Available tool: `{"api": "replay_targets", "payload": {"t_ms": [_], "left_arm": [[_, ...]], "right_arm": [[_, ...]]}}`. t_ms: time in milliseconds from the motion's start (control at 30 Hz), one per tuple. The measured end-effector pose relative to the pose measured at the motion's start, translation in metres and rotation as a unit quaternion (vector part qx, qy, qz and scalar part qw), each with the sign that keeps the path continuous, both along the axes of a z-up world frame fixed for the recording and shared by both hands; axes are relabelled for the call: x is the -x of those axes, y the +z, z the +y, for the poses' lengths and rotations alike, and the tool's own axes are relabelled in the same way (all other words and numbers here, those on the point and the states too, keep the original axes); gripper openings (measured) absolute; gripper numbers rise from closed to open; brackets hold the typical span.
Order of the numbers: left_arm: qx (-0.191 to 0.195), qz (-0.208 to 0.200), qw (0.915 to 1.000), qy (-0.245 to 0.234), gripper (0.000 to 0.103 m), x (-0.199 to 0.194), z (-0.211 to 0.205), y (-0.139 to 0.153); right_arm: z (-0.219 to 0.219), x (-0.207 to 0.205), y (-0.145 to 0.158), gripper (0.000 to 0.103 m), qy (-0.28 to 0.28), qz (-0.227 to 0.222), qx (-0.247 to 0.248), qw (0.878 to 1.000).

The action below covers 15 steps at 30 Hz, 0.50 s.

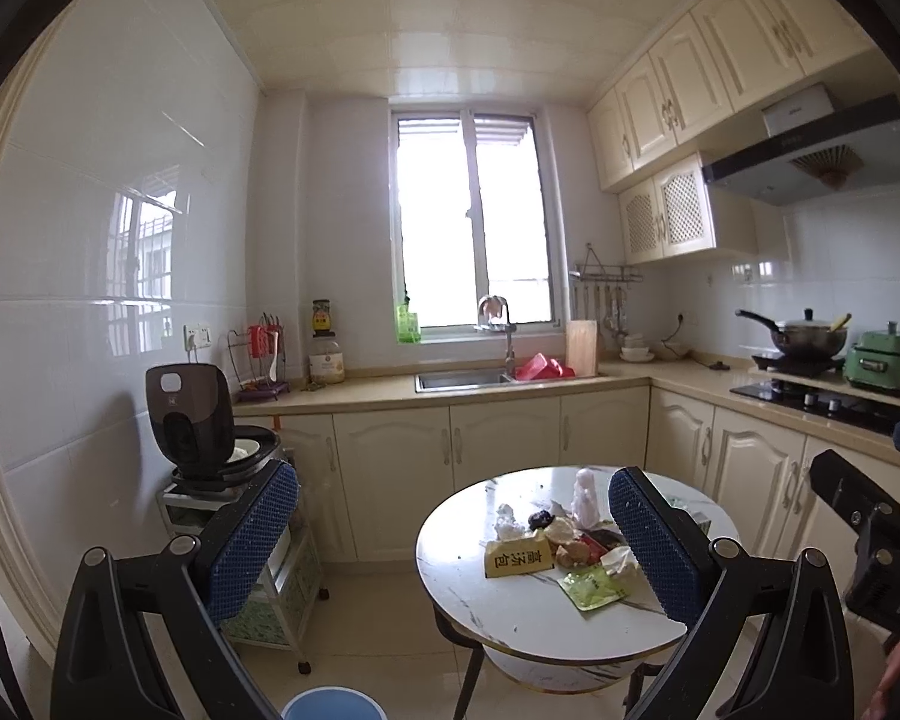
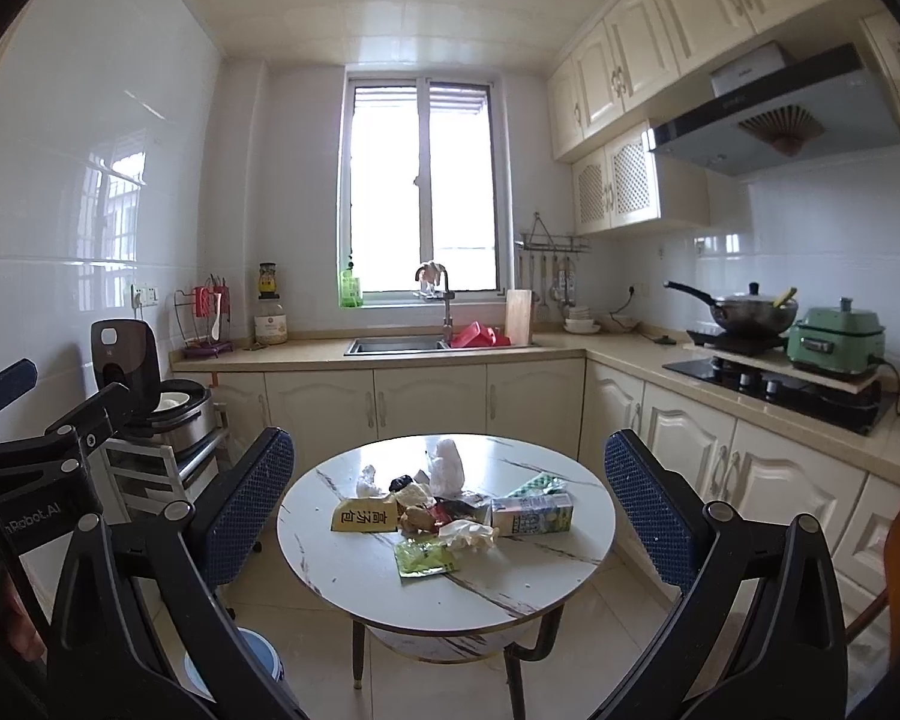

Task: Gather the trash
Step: 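Approach the table and close the right gripper on the crumpled paper napkin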

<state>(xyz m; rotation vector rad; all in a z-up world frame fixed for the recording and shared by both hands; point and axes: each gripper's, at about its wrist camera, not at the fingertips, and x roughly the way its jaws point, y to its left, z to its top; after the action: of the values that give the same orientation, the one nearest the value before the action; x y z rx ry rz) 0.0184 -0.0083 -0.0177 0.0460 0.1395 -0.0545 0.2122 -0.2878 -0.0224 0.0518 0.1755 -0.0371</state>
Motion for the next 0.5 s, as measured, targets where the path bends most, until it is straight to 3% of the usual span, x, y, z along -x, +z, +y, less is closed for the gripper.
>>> {"api": "replay_targets", "payload": {"t_ms": [233, 500], "left_arm": [[-0.001, 0.082, 0.9966, -0.009, 0.102, -0.074, -0.004, -0.044], [-0.019, 0.197, 0.9802, -0.014, 0.102, -0.172, -0.020, -0.096]], "right_arm": [[-0.042, -0.036, -0.050, 0.103, -0.030, 0.040, -0.034, 0.998], [-0.077, -0.095, -0.117, 0.103, -0.030, 0.124, -0.057, 0.990]]}}
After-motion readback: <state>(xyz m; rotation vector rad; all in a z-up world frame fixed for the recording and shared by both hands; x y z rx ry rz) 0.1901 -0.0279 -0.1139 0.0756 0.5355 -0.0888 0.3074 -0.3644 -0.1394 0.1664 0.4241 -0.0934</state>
